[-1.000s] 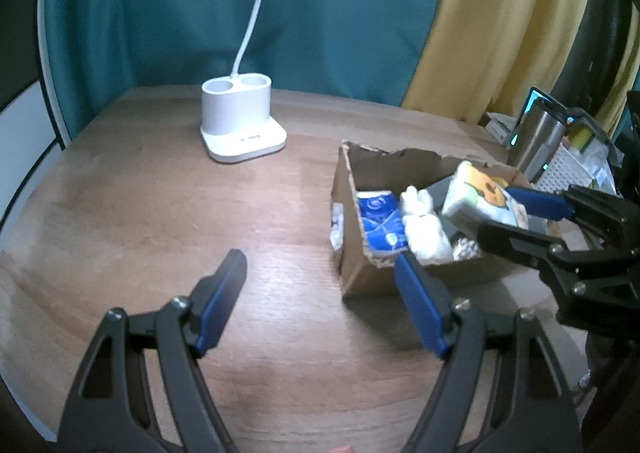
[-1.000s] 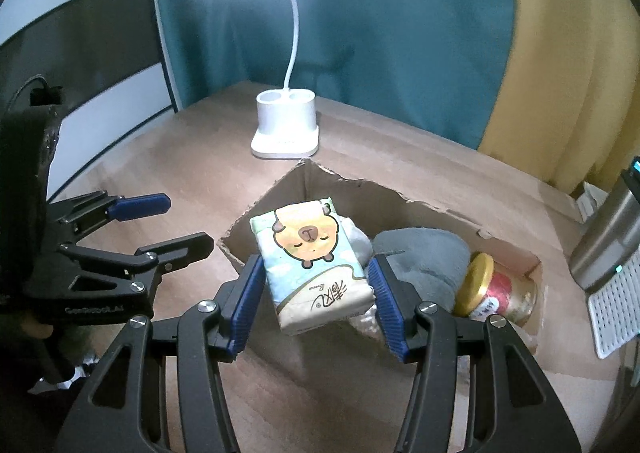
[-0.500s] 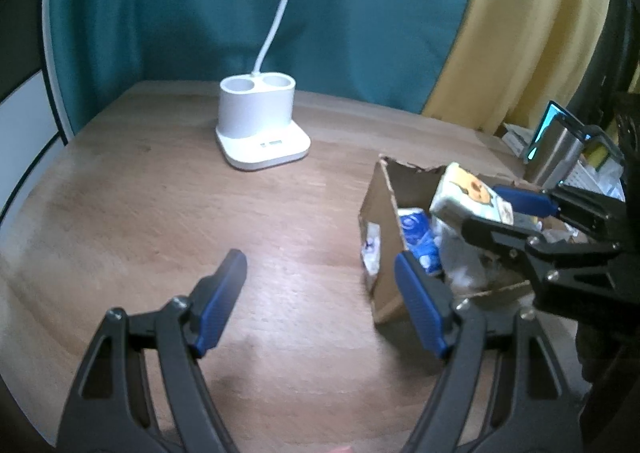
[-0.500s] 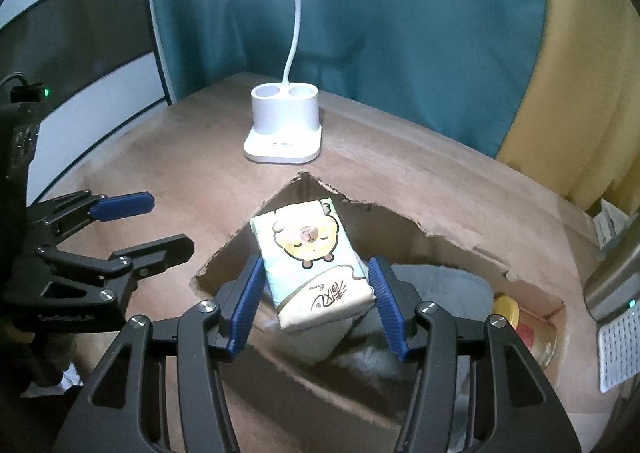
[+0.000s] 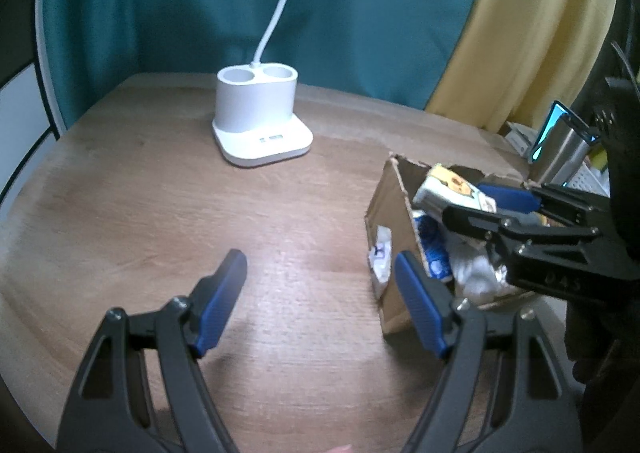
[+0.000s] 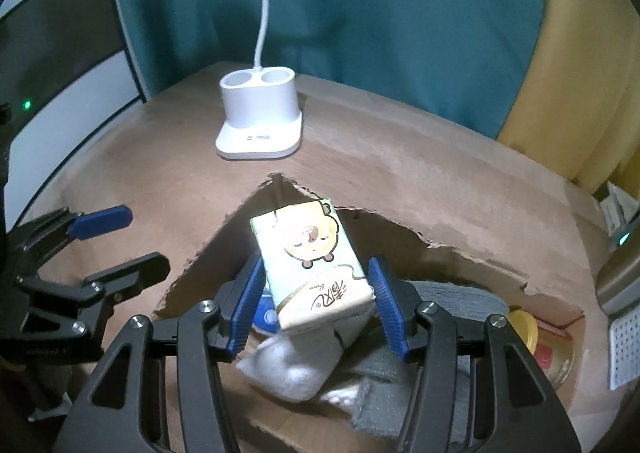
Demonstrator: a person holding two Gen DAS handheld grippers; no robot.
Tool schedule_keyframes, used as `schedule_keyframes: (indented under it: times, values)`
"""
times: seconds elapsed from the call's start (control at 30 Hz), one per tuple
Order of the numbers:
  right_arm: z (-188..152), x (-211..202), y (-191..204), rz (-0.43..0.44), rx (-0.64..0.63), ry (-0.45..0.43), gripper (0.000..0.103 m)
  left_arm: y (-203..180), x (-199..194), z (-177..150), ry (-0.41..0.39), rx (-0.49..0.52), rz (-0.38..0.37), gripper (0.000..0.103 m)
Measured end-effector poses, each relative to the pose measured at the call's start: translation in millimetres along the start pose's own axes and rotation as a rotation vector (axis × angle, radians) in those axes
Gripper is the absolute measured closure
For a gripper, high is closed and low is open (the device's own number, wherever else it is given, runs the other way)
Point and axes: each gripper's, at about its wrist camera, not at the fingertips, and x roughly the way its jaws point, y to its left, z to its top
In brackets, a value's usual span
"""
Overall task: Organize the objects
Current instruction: 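Lift the cartoon tissue pack with the right tool and lower it into the box, then open the right tool and withdraw it from the box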
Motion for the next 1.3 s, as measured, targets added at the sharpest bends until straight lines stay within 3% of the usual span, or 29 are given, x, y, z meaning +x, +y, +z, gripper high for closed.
schedule_keyframes:
  times: [0.33,0.53,1.3]
  values:
    - [-4.9,2.3,21.1,0.067,-0.015,0.052,0.042,6.0,-8.5,0.2,-0.013,-0.016,0.005,0.026]
    - [-14.2,-14.6,25.4,0.091,-0.008,0.033,0.042,5.1,-21.5,-2.1,-0.032,-0.011,0.009,0.025]
    - [-57.9,-81.0,1.6,-0.017,0.062,-0.054,0.042,-42.8,-59.2,-15.1,-0.063,0.065,-0.028,0.025]
